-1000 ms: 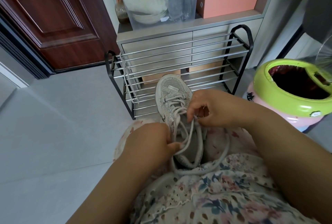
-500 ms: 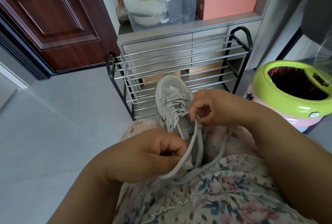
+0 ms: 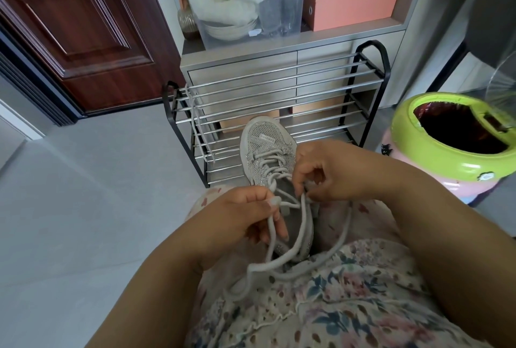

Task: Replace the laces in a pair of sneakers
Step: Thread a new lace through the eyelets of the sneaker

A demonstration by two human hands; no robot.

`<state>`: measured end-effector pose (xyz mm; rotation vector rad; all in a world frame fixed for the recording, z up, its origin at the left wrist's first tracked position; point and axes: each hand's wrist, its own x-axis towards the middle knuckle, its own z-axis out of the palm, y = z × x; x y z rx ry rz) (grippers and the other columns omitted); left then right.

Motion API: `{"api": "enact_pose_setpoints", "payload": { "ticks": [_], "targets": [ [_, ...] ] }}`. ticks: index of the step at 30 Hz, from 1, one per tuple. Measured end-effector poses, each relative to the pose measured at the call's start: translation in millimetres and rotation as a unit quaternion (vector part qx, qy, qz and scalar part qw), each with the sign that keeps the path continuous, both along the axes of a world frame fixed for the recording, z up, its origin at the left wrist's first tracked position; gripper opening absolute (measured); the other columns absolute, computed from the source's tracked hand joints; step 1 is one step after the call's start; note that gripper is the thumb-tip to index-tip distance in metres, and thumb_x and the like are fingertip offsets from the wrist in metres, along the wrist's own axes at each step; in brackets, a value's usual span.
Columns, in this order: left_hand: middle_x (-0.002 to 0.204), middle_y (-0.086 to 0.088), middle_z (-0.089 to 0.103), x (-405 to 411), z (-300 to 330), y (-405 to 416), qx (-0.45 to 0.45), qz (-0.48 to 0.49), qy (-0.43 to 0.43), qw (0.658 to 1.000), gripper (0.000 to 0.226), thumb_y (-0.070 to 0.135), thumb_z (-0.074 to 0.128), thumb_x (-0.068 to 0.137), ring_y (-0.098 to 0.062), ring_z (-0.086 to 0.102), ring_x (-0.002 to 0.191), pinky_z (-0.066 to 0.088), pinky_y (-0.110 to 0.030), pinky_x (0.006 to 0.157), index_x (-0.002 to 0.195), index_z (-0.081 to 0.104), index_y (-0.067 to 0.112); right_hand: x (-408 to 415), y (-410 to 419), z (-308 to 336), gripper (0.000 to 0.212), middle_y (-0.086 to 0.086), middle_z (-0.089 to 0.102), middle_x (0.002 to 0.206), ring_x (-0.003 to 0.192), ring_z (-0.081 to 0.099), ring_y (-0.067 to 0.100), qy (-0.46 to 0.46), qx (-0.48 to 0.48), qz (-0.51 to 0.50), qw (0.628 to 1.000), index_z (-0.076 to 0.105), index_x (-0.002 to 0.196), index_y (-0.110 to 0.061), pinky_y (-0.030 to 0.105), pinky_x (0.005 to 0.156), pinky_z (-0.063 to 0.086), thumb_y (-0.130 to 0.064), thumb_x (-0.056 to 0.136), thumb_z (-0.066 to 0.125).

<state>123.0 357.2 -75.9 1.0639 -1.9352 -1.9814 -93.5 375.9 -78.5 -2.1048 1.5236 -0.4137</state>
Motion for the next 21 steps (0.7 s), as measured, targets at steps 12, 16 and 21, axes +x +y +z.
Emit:
{"api": "enact_pose_setpoints", "payload": {
  "ticks": [12,16,21],
  "targets": [
    [0.074,-0.011,0.068,0,17,15,0.032,-0.114,0.125,0.985,0.021,0.024,0.053,0.095,-0.019,0.052,0.058,0.041,-0.019,0.053,0.08,0.061,0.013,14,5,2,0.044,-0.007,0.052,0.08,0.071,0.051,0.009,0.009,-0.001,0.025,1.0,0.057,0.098,-0.046,0.025,0.061,0.044,-0.017,0.071,0.077],
    [0.068,-0.003,0.065,1,20,17,0.014,-0.186,0.149,0.971,0.017,0.018,0.05,0.097,-0.018,0.047,0.049,0.031,-0.025,0.049,0.084,0.052,0.006,19,3,2,0.032,-0.009,0.057,0.082,0.076,0.054,0.005,0.022,-0.022,0.087,0.996,0.067,0.102,-0.037,0.02,0.066,0.043,-0.017,0.077,0.072],
    [0.063,-0.009,0.057,2,34,17,0.055,-0.245,0.231,0.94,0.02,0.025,0.059,0.093,-0.01,0.05,0.049,0.035,-0.018,0.046,0.084,0.053,0.008,21,6,9,0.019,-0.018,0.057,0.075,0.073,0.054,-0.004,-0.028,0.001,0.128,0.991,0.069,0.084,-0.029,0.012,0.066,0.038,-0.01,0.083,0.064]
  ]
}}
